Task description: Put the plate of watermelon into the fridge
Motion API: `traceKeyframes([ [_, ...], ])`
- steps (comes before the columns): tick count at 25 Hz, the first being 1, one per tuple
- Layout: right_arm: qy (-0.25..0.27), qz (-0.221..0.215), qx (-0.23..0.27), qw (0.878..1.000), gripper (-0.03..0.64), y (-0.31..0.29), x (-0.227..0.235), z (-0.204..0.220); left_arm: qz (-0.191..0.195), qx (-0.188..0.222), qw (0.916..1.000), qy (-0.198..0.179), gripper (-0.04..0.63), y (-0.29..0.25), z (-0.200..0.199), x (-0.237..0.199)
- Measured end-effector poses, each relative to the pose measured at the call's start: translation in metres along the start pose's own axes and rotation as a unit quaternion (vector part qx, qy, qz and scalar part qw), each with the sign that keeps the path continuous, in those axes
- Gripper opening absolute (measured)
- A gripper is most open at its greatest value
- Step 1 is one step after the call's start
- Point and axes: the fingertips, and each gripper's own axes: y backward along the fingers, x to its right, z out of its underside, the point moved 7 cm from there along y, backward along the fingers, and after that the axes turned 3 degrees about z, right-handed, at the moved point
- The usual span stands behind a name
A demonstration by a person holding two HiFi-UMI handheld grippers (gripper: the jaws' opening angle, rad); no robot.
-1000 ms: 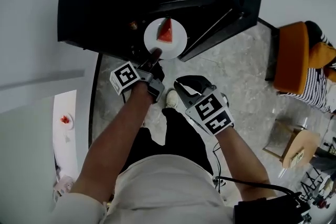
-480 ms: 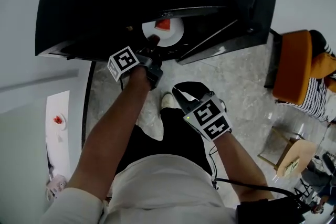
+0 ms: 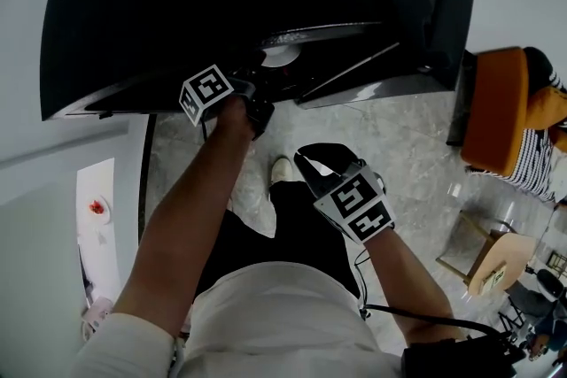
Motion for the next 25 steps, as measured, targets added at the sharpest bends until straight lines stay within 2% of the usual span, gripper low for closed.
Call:
traceKeyframes([
  [8,-0.009,-0.002,0.003,1.000,0.031,-0.002,0.001,0.000,-0.032,-0.010,0.9994,-0.003,0.037,-0.008,-0.004,0.005],
  [10,-0.008,-0.004,0.005,1.000,0.031,-0.001,0.000,-0.001,-0.045,-0.021,0.9986,-0.018,0.037,-0.010,-0.004,0.007],
  [14,-0.006,-0.003,0.004,1.000,0.031,0.000,-0.002,-0.001,-0.080,-0.037,0.9936,-0.071,0.040,-0.010,-0.007,0.012],
  [17,-0.006,-0.007,0.003,1.000,0.032,0.000,-0.005,-0.001,-0.113,-0.044,0.9860,-0.115,0.059,-0.009,-0.008,0.015],
  [20,-0.006,-0.009,0.002,1.000,0.031,0.000,-0.005,0.000,-0.147,-0.052,0.9747,-0.160,0.100,-0.007,-0.009,0.017],
  [25,-0.010,-0.012,0.003,1.000,0.031,0.001,-0.007,0.001,-0.206,-0.065,0.9472,-0.237,0.148,-0.007,-0.009,0.021],
])
